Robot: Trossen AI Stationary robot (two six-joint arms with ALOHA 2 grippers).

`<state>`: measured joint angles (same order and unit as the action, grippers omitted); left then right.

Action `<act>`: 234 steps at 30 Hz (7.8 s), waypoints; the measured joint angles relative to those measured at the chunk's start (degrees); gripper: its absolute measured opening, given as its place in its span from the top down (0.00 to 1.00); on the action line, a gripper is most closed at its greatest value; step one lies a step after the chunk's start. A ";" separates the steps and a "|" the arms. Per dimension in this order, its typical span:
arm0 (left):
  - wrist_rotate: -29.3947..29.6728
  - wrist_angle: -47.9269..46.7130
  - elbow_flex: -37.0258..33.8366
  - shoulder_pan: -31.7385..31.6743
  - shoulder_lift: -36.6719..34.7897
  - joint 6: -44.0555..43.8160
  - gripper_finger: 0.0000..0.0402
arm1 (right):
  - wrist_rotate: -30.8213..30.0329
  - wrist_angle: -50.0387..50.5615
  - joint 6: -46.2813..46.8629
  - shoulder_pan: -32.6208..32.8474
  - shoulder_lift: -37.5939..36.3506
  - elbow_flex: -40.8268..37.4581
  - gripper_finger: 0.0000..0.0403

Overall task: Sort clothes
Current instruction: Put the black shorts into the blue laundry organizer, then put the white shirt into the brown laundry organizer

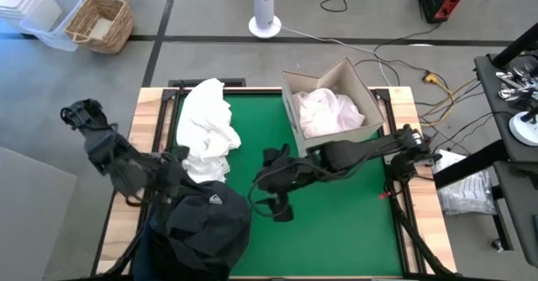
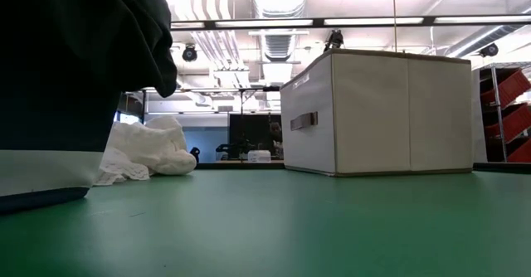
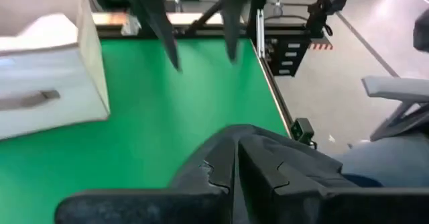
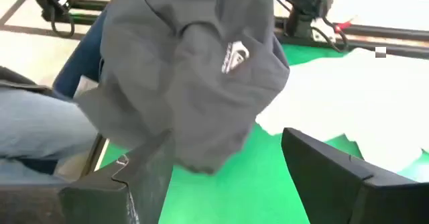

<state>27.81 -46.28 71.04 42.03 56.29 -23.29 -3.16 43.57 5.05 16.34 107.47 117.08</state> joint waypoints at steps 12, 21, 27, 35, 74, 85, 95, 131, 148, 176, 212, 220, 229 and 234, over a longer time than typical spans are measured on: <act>0.15 -6.82 7.97 0.68 13.56 -2.97 0.66 | 0.13 11.09 -0.09 0.44 -6.08 0.00 0.39; -6.22 -15.04 11.48 1.21 21.56 -8.66 0.28 | 0.15 18.51 -0.62 0.52 -6.22 0.00 0.38; -6.34 -16.31 11.44 1.45 25.22 -13.53 0.25 | 0.19 22.26 -0.60 1.06 -6.22 0.00 0.37; -6.27 -18.45 11.42 1.45 30.20 -18.68 0.28 | 0.34 22.62 -0.79 2.05 -6.22 0.00 0.40; -8.56 -35.38 22.61 16.56 31.57 -42.06 0.98 | 0.13 22.13 -1.65 3.67 -6.22 0.00 0.43; -13.10 -38.12 26.03 24.54 32.02 -54.66 0.99 | 0.11 22.07 -1.65 3.67 -6.22 0.00 0.44; -16.80 -37.03 19.52 24.45 33.39 -61.85 0.99 | 0.09 21.62 -1.95 3.67 -6.19 0.00 0.45; -21.25 -9.48 5.38 16.14 42.58 -47.48 0.99 | 0.09 15.37 -5.08 3.63 -6.04 -5.32 0.45; -24.67 10.85 -9.94 14.30 39.48 -49.23 0.99 | 0.11 12.56 -5.12 3.41 -6.04 -9.95 0.46; -19.18 21.33 -15.50 13.73 38.43 -49.55 0.75 | 0.13 10.12 -5.30 3.39 -6.04 -11.13 0.46; -18.96 -8.53 9.24 15.86 38.71 -42.98 0.52 | 0.11 9.60 -5.30 3.13 -6.04 -11.13 0.46; -16.71 -17.63 16.76 16.73 38.71 -39.35 0.52 | 0.08 9.25 -6.49 2.94 -6.04 -10.84 0.46; 8.96 -34.93 26.18 18.32 38.71 -30.06 0.52 | -2.22 2.52 -9.61 -1.81 -6.35 -10.73 0.46; 21.73 -42.62 26.48 18.29 38.40 -29.88 0.52 | -2.92 -2.25 -9.75 -7.24 -6.30 -10.73 0.46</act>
<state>49.54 -88.90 97.51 60.33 94.69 -53.17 -6.08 41.32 -4.70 9.10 101.17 106.34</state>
